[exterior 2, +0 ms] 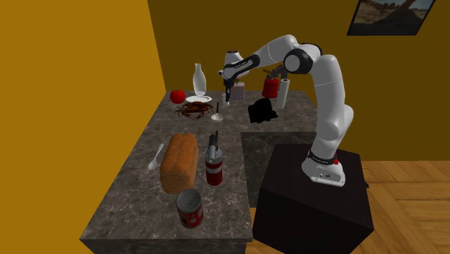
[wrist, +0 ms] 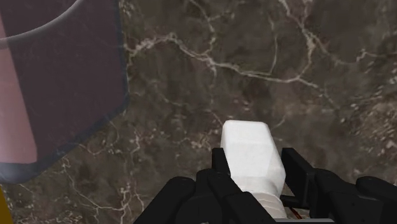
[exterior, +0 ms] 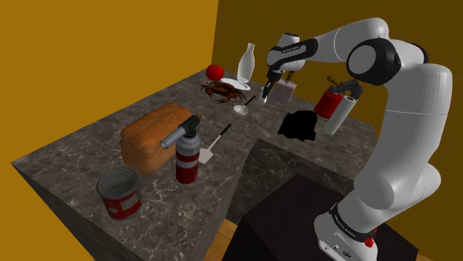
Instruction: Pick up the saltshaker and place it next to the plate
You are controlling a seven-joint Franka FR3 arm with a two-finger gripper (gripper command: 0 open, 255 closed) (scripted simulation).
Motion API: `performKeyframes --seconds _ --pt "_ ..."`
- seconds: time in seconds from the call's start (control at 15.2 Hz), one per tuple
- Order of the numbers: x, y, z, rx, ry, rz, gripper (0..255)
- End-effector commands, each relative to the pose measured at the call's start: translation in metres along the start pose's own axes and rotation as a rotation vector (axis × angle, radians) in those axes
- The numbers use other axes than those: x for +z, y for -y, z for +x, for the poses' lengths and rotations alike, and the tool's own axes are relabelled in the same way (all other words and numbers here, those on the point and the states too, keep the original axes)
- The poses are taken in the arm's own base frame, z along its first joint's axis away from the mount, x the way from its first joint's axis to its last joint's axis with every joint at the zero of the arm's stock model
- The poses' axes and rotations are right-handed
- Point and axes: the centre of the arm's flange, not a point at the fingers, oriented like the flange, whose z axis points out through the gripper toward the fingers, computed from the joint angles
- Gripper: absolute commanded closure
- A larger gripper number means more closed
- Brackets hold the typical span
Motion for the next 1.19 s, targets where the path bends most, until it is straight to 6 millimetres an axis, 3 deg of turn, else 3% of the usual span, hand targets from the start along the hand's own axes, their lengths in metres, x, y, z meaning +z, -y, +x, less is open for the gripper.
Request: performKeyframes --seconds 0.0,0.07,0.4,0.66,1.12 --pt "0.0 0.0 0.0 0.0 0.0 0.0 255" --pt "0.0 0.0 0.0 0.0 0.0 0.0 0" --pt "0.0 0.0 0.0 0.0 0.0 0.0 0" --pt "-0.05 0.0 0.0 0.0 0.0 0.0 0" --pt "-0.05 0.0 0.0 0.0 0.0 0.0 0"
